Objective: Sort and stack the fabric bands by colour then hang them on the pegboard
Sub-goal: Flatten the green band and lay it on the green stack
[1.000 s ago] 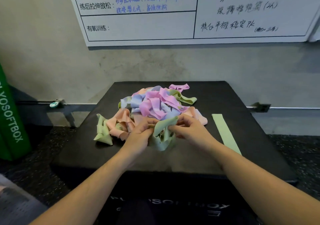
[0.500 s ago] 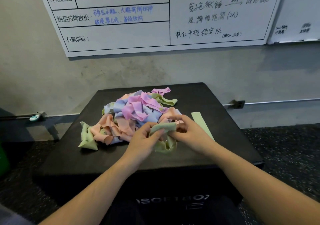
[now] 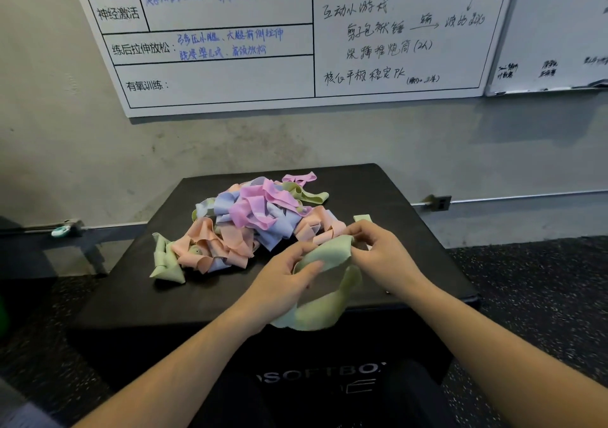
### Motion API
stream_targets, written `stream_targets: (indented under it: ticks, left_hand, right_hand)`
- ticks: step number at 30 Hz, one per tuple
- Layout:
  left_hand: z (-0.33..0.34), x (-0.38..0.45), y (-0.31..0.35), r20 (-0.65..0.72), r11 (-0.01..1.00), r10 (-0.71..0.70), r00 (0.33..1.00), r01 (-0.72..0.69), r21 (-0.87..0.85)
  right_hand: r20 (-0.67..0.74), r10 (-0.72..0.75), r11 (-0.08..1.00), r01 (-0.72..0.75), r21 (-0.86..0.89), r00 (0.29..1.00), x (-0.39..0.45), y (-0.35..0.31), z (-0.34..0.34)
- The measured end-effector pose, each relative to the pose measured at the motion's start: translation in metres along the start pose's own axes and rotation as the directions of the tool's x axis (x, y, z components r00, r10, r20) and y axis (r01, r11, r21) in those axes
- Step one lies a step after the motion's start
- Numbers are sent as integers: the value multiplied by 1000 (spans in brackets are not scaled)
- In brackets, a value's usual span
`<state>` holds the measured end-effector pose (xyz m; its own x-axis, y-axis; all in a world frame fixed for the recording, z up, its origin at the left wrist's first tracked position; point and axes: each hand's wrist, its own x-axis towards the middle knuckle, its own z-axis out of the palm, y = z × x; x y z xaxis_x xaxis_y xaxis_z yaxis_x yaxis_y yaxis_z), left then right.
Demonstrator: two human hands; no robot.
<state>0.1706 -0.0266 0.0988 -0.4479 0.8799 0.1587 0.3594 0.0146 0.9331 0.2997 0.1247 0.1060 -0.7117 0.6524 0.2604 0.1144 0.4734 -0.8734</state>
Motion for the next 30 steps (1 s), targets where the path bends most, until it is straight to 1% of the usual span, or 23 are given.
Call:
stream_targets:
  ticks: [1, 2, 5, 7, 10, 12, 13, 15, 17, 18, 20, 22, 24, 26, 30]
  left_hand:
    - [0, -1, 0, -30, 1000, -1, 1000, 2, 24]
    - [0, -1, 0, -71, 1000, -15, 997, 16, 13]
    - [-2, -2, -2, -199, 996, -71, 978, 58, -70]
    - [-4, -4, -1, -252, 995, -76, 965, 58, -77]
    - [-4, -8, 2, -269, 995, -82, 960, 64, -75]
    - [-4, -11, 3, -333, 993, -75, 940, 39, -111]
    - [-6, -12, 4, -382, 989, -72, 921, 16, -146]
    - [-9, -14, 6, -442, 979, -76, 894, -18, -204]
    - [-10, -18, 7, -420, 982, -71, 905, -10, -188]
    - [-9, -20, 9, -388, 987, -66, 919, 2, -163]
    - [-5, -22, 9, -345, 990, -50, 937, 0, -143]
    - [-3, -22, 7, -342, 987, -33, 939, -23, -159]
    - [-3, -23, 7, -341, 983, -28, 940, -36, -180]
    - [-4, -27, 7, -340, 980, -4, 940, -64, -189]
    - [-2, -30, 7, -354, 979, 0, 935, -73, -192]
  right_hand:
    - [17, -1, 999, 1, 48, 1000, -3, -1, 0]
    - [41, -1, 996, -3, 92, 999, -5, -2, -1]
    - [132, -2, 984, -22, 179, 991, -14, -5, -5]
    - [186, 25, 972, -67, 225, 982, -20, -9, -8]
    - [291, 65, 965, -135, 225, 955, -27, -14, -13]
    - [344, 93, 964, -171, 202, 934, -32, -12, -15]
    - [338, 104, 966, -176, 191, 935, -33, -11, -16]
    - [247, 106, 974, -150, 169, 963, -35, -10, -17]
    - [143, 93, 983, -114, 144, 985, -33, -9, -18]
    - [117, 92, 986, -107, 128, 989, -33, -10, -19]
    - [126, 99, 986, -114, 118, 987, -33, -13, -20]
    - [155, 115, 975, -141, 170, 981, -34, -14, -22]
    - [166, 134, 970, -164, 180, 977, -35, -12, -24]
    - [160, 161, 971, -185, 151, 974, -37, -8, -25]
    - [78, 190, 980, -193, 42, 979, -39, 2, -25]
